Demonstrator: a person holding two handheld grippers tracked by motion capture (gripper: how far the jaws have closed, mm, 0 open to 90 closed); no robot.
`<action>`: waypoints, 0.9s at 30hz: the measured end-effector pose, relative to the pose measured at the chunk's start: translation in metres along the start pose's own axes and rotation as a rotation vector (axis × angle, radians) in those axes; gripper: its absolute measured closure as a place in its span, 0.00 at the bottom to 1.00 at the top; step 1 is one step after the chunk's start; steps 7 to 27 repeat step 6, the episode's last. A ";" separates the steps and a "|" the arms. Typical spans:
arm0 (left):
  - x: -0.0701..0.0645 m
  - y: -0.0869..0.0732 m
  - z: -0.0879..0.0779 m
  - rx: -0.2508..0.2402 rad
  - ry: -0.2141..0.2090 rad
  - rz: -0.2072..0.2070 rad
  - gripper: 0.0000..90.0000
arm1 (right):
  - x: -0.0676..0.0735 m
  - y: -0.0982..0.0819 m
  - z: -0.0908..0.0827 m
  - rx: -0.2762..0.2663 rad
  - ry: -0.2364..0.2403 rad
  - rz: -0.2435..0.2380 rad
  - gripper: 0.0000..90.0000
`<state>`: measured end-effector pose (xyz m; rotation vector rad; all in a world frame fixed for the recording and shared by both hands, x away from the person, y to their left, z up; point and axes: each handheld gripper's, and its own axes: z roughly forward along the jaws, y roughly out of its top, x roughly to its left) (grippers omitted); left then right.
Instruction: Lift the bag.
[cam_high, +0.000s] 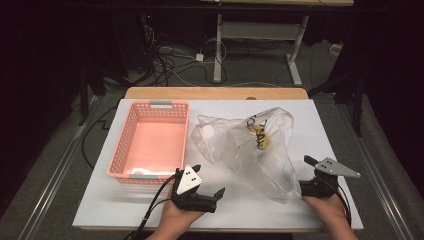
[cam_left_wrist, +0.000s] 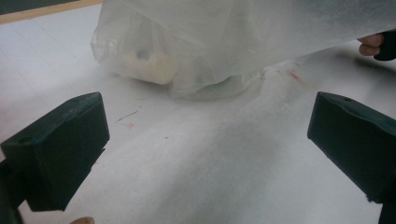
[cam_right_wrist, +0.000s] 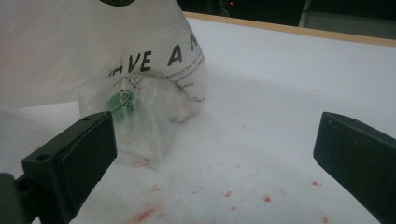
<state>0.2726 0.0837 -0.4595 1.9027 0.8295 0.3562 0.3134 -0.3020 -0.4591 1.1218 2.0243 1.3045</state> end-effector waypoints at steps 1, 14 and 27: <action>-0.001 -0.001 0.001 0.003 -0.002 0.001 0.00 | 0.000 0.000 0.000 -0.002 -0.006 0.003 0.00; -0.005 -0.004 0.005 0.028 -0.008 0.021 0.00 | -0.002 -0.001 -0.002 -0.021 -0.020 -0.001 0.00; -0.005 -0.004 0.005 0.028 -0.008 0.021 0.00 | -0.002 -0.001 -0.002 -0.021 -0.020 -0.001 0.00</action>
